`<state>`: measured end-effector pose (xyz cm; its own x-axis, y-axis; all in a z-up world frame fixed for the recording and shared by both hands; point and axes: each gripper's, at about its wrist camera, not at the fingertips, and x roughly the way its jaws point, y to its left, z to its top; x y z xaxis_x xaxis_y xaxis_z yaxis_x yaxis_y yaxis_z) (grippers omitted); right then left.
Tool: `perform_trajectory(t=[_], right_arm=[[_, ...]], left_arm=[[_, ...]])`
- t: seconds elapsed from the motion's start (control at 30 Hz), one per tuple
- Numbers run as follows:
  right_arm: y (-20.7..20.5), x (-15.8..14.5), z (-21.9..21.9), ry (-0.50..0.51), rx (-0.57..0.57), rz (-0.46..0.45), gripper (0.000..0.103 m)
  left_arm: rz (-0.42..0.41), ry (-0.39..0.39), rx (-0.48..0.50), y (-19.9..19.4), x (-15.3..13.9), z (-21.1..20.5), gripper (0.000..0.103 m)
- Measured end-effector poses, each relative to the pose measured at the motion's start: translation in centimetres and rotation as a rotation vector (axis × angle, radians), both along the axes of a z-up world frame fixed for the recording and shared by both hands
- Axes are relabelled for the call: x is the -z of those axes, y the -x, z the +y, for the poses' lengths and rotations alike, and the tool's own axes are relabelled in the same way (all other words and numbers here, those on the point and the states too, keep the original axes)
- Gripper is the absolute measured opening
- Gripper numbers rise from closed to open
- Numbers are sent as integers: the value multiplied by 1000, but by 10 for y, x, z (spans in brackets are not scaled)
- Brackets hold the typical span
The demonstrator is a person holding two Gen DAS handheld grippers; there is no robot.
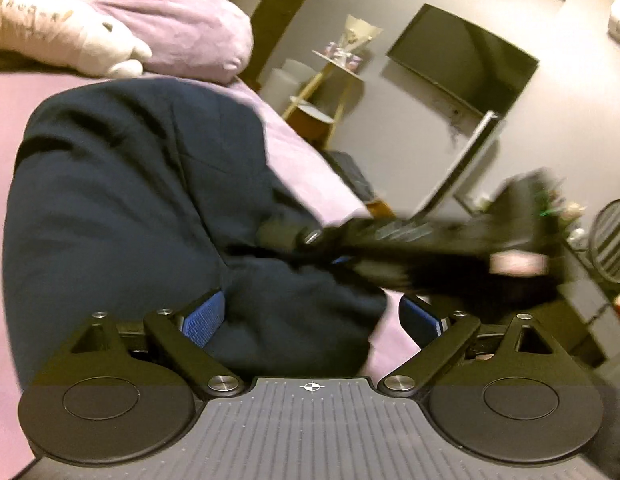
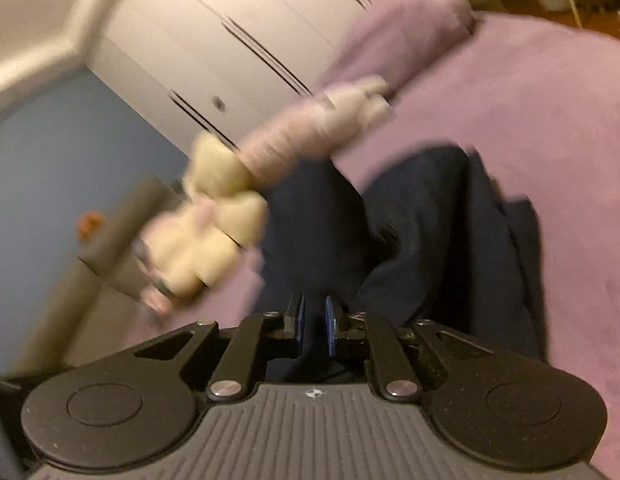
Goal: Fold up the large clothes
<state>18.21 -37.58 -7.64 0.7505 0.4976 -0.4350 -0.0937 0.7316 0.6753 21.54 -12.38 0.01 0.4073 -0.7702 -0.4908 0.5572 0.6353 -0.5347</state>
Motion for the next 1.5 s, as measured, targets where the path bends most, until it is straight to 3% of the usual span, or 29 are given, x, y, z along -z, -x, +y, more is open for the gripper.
perform_trajectory(t=[0.07, 0.13, 0.23, 0.3, 0.37, 0.47, 0.53, 0.6, 0.7, 0.8, 0.87, 0.97, 1.03, 1.13, 1.2, 1.23, 1.33, 1.5], right_arm=[[0, 11, -3, 43, 23, 36, 6], [9, 22, -10, 51, 48, 40, 5], [12, 34, -6, 74, 77, 22, 3], [14, 35, -1, 102, 89, 12, 3], [16, 26, -2, 117, 116, 34, 3], [27, 0, -6, 117, 180, 15, 7], [39, -23, 0, 124, 190, -59, 11], [41, -43, 16, 131, 148, -117, 12], [27, -50, 49, 174, 48, -131, 12], [16, -44, 77, 260, 16, -122, 12], [15, -35, 90, 375, 32, -109, 11], [23, -5, 95, 570, 91, -85, 9], [36, 19, 88, 601, 147, -100, 9], [47, 38, 77, 556, 183, -167, 9], [47, 38, 75, 542, 182, -176, 9], [45, 32, 73, 529, 177, -165, 10], [37, 2, 65, 454, 188, -97, 14], [-1, -50, 69, 362, 218, -130, 17]], left_arm=[[6, 46, -22, 4, -6, 23, 97], [-2, 83, -111, 6, -12, 49, 97], [-8, 44, -317, -4, -10, 79, 97], [57, -9, -451, -17, -1, 92, 97], [129, -14, -507, -25, 12, 102, 97], [206, 11, -492, -30, 28, 102, 96], [213, 13, -479, -29, 33, 98, 96], [220, 20, -481, -29, 37, 96, 96], [209, 6, -481, -26, 36, 97, 96], [213, 8, -476, -23, 34, 101, 96], [203, 1, -493, -26, 31, 103, 96], [185, -19, -534, -31, 28, 106, 96], [192, -31, -559, -34, 30, 103, 96], [226, -64, -569, -42, 44, 94, 96], [312, 41, -536, -45, 55, 97, 96], [341, 74, -523, -45, 57, 99, 96], [280, 41, -513, -42, 52, 100, 96], [300, 47, -521, -43, 50, 102, 96]])
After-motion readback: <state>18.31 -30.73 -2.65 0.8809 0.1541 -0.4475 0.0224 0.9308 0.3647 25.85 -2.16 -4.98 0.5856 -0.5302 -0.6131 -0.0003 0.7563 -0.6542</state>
